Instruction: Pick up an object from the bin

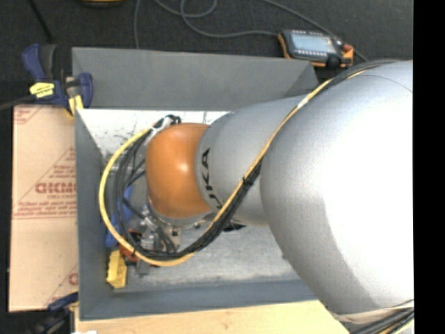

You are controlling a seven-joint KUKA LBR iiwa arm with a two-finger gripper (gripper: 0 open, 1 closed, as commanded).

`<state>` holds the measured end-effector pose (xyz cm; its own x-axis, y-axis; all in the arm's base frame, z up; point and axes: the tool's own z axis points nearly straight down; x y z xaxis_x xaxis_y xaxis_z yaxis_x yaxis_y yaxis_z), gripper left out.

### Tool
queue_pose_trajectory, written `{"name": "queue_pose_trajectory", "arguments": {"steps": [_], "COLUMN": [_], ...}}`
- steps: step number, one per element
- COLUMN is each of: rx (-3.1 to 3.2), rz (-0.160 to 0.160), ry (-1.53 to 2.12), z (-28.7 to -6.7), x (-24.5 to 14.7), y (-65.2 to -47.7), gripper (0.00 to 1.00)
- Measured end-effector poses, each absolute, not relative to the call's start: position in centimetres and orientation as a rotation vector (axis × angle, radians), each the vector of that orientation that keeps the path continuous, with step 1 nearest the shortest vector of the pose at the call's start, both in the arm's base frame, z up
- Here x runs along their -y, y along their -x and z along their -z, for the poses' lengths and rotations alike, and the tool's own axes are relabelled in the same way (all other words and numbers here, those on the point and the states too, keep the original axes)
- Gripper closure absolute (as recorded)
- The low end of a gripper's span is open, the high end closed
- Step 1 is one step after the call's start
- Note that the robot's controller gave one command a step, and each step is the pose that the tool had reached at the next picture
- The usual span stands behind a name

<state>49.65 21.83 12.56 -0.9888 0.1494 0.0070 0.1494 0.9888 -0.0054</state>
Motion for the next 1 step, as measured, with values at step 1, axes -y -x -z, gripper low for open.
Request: {"name": "queue_pose_trajectory", "arguments": {"steps": [1], "rx": [3.134], "rz": [0.001], "ry": [0.257], "z": [-16.44], "x": [-21.72], "y": [-50.88], "gripper": [1.00]}}
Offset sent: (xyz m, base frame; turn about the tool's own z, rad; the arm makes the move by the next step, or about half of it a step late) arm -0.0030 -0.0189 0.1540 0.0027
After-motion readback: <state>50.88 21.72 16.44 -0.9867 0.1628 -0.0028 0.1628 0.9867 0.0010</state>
